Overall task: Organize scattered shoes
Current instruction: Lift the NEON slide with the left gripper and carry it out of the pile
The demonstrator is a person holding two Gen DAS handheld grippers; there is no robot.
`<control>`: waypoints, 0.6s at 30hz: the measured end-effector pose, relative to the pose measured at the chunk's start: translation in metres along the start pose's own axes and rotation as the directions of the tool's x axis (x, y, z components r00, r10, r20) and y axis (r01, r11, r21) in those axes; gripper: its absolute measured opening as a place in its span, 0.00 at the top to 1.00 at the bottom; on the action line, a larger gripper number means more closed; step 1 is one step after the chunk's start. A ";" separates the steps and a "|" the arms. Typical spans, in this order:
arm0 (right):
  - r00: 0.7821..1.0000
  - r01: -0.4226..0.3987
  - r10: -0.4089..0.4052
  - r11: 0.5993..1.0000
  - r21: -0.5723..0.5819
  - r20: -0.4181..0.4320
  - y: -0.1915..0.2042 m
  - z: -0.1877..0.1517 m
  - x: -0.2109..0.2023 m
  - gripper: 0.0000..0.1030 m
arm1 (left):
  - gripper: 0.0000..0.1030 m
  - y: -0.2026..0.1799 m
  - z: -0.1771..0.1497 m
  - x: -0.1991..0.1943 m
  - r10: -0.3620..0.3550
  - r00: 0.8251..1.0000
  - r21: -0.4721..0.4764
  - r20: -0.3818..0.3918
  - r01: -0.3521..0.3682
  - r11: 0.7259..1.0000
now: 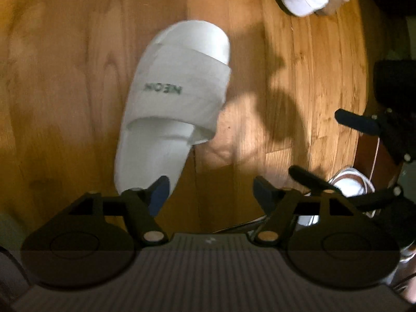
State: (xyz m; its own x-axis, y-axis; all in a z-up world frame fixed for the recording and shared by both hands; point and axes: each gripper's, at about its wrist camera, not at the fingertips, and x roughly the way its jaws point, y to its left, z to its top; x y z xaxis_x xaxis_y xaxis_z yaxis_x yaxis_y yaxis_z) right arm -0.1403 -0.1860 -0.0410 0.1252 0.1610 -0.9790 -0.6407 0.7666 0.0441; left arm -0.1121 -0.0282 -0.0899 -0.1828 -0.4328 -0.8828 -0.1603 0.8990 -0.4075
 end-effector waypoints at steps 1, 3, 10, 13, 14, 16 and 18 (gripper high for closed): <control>1.000 0.008 -0.008 0.999 -0.043 -0.002 0.007 0.005 0.000 0.19 | 0.20 0.006 -0.002 -0.002 -0.009 1.000 -0.019 -0.005 0.009 1.000; 1.000 0.030 -0.030 0.994 -0.109 0.000 0.018 0.013 -0.002 0.23 | 0.20 0.013 -0.005 -0.009 -0.048 0.999 -0.044 -0.022 0.047 0.998; 0.990 -0.126 0.137 0.959 -0.255 0.028 0.039 0.027 -0.009 0.30 | 0.20 0.026 -0.004 -0.019 -0.041 0.999 -0.004 -0.001 0.041 0.999; 0.983 -0.162 0.177 0.956 -0.246 0.040 0.037 0.034 0.001 0.30 | 0.20 0.035 0.000 -0.019 -0.034 0.999 -0.043 0.002 0.034 0.998; 0.981 -0.173 0.189 0.955 -0.239 0.044 0.035 0.036 0.005 0.30 | 0.20 0.037 -0.001 -0.018 -0.025 1.000 -0.055 0.005 0.025 0.998; 0.979 -0.179 0.196 0.958 -0.225 0.054 0.022 0.039 0.021 0.30 | 0.20 0.042 -0.002 -0.013 -0.017 1.000 -0.078 0.002 0.017 0.997; 0.979 -0.189 0.201 0.958 -0.217 0.037 0.014 0.042 0.032 0.30 | 0.20 0.049 -0.005 -0.008 -0.024 1.000 -0.108 -0.015 0.022 0.994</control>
State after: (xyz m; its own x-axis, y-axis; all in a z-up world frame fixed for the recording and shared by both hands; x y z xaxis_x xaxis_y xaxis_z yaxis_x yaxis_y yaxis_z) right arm -0.1137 -0.1443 -0.0635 0.0216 0.3350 -0.9420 -0.8015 0.5690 0.1840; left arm -0.1235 0.0190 -0.1016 -0.1930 -0.4553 -0.8692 -0.2683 0.8766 -0.3996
